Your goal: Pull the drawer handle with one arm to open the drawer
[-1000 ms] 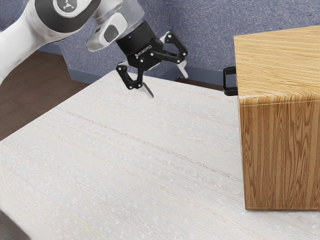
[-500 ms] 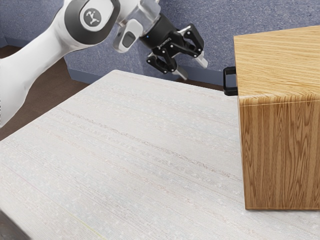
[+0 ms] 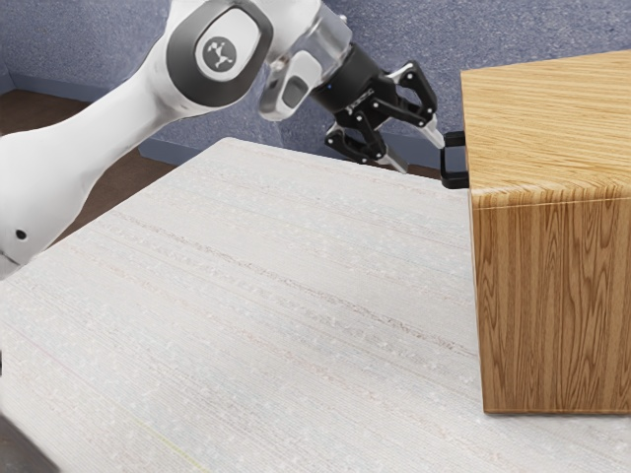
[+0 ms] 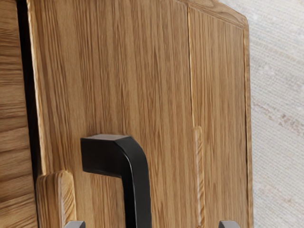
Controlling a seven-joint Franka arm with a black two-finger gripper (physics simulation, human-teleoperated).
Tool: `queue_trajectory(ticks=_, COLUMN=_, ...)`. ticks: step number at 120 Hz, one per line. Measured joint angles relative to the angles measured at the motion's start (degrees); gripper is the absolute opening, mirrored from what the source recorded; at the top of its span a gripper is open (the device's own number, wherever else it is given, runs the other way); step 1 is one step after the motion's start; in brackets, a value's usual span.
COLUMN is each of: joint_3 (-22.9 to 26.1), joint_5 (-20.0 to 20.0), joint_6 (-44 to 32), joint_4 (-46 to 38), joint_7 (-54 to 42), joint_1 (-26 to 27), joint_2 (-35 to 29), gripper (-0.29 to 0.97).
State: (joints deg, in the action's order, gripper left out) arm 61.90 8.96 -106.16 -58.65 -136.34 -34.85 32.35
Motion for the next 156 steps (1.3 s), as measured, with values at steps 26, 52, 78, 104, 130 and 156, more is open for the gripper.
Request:
queue_trajectory(ticks=26, joint_3=-2.7, joint_5=-0.1, joint_6=-0.3, joint_4=0.2, joint_7=3.6, joint_1=3.2, joint_2=1.9, gripper=0.3)
queue_trajectory(ticks=52, joint_3=-5.6, joint_5=0.0, joint_6=-0.7, joint_4=0.2, joint_7=5.7, joint_1=4.1, joint_2=2.2, gripper=0.07)
queue_trajectory(ticks=78, joint_3=-5.0, joint_5=-0.5, joint_6=-1.0, joint_4=-0.2, joint_7=6.4, joint_1=0.2, joint_2=1.4, gripper=-0.07)
queue_trajectory(ticks=104, joint_3=0.2, joint_5=-1.2, joint_6=-1.5, joint_4=-6.1, joint_7=6.7, joint_1=-9.1, joint_2=-1.0, gripper=-0.11)
queue_trajectory(ticks=130, joint_3=10.3, joint_5=-1.3, joint_6=-1.7, joint_4=-13.5, joint_7=6.8, joint_1=-22.1, joint_2=-2.1, gripper=-0.11)
queue_trajectory(ticks=156, joint_3=25.9, joint_5=-0.8, joint_6=-1.5, joint_4=-21.3, joint_7=6.9, joint_1=-38.9, joint_2=-2.5, gripper=-0.08)
